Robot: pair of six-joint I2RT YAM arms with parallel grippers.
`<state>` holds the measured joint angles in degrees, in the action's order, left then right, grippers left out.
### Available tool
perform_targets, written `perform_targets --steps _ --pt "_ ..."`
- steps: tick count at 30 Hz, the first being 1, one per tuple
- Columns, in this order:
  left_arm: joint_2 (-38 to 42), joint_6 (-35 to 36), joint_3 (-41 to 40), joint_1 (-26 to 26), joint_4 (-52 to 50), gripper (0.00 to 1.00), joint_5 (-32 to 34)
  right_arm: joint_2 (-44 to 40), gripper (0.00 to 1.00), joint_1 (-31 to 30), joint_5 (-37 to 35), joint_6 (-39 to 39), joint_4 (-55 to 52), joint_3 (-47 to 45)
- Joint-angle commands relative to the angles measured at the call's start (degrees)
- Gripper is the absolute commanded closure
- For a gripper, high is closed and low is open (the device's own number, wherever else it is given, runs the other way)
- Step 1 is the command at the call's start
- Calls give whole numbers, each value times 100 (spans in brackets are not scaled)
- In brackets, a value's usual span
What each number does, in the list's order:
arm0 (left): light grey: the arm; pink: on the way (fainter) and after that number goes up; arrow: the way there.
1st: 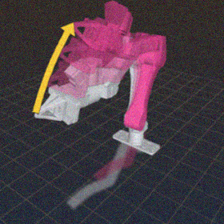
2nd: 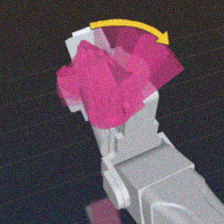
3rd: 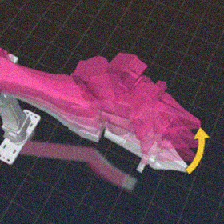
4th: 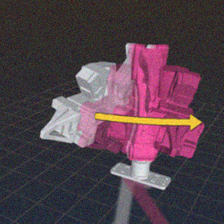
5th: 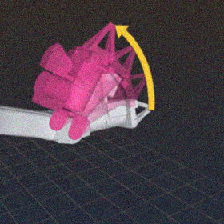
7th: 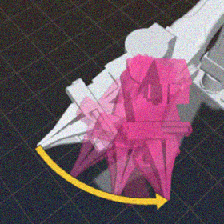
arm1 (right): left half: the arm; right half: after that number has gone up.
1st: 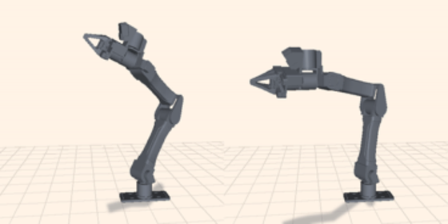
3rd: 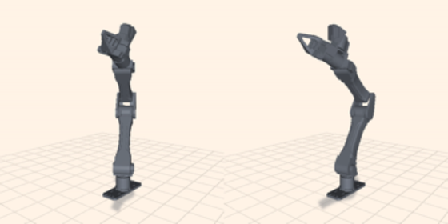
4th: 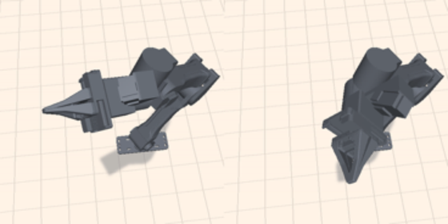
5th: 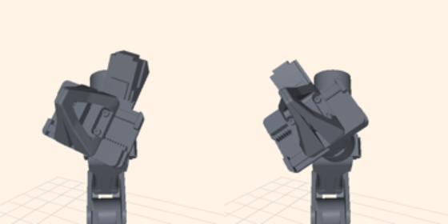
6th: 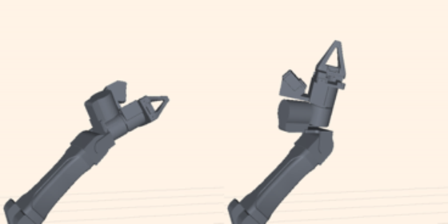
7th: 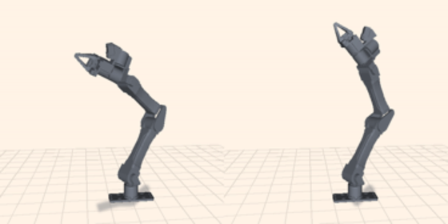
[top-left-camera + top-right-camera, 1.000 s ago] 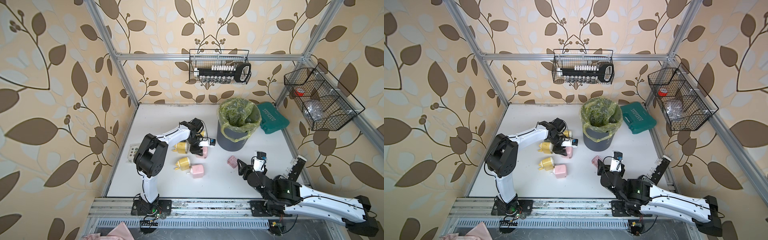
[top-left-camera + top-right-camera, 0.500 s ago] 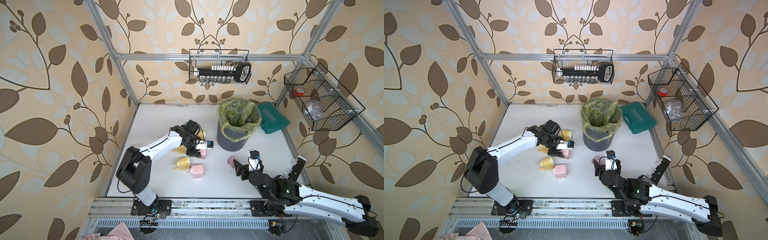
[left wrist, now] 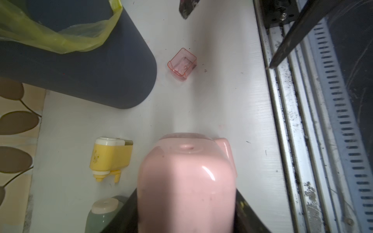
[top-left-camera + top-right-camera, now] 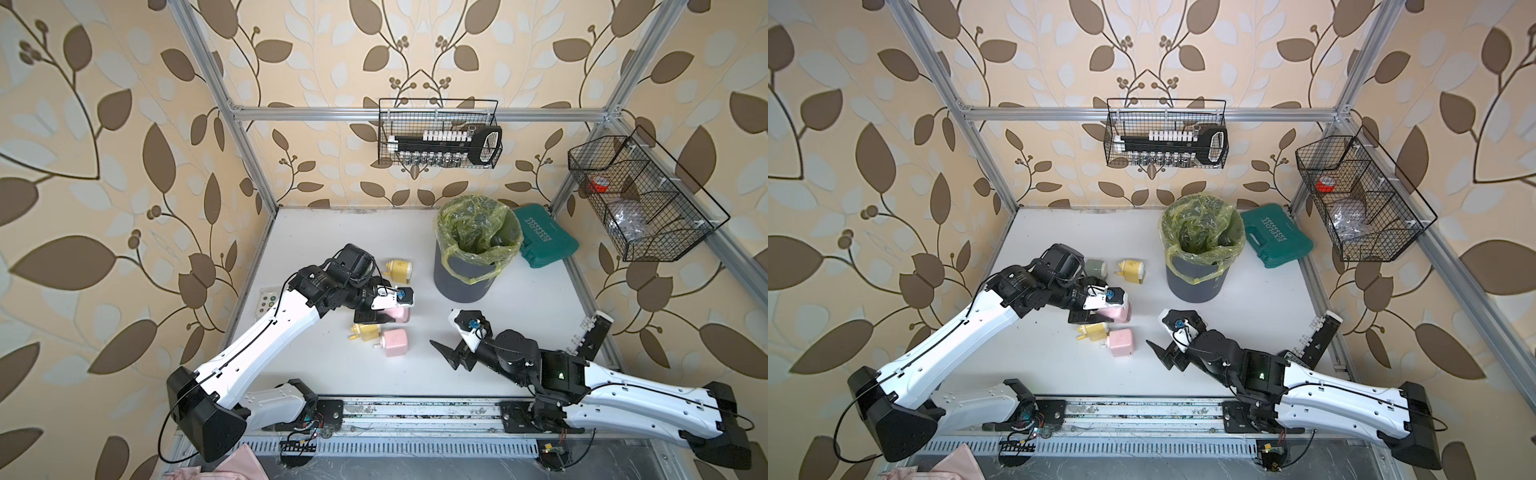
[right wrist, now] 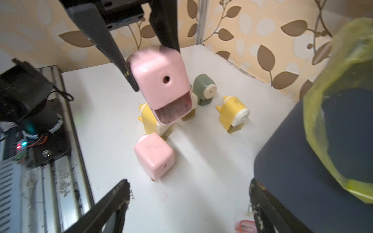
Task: Take out the pencil sharpener tray and clean the shavings
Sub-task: Pick up the pencil sharpener from the center of the board, then open the container of the pencil sharpener.
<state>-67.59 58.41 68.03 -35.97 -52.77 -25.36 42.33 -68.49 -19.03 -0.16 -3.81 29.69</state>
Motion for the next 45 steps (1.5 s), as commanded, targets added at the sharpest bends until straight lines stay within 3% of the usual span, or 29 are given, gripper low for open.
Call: perform_targets --steps 1,9,18,28,37,45 --pt "216 -264 4 -189 -359 100 -402 344 11 11 1100 -690 682 263" --pt "513 -557 -113 -432 -304 100 -748 836 8 11 1326 -892 1266 282" --pt "719 -751 -103 -584 -242 100 -1004 1060 11 37 1749 -854 1300 283" --pt "799 -843 -263 -759 -181 100 -900 1119 20 137 1837 -846 1457 245" --pt "919 -956 -499 -807 -8 100 -915 1101 43 190 2077 -706 1364 255" --pt "985 -946 -450 -816 -63 100 -926 1165 43 206 2257 -589 1282 226"
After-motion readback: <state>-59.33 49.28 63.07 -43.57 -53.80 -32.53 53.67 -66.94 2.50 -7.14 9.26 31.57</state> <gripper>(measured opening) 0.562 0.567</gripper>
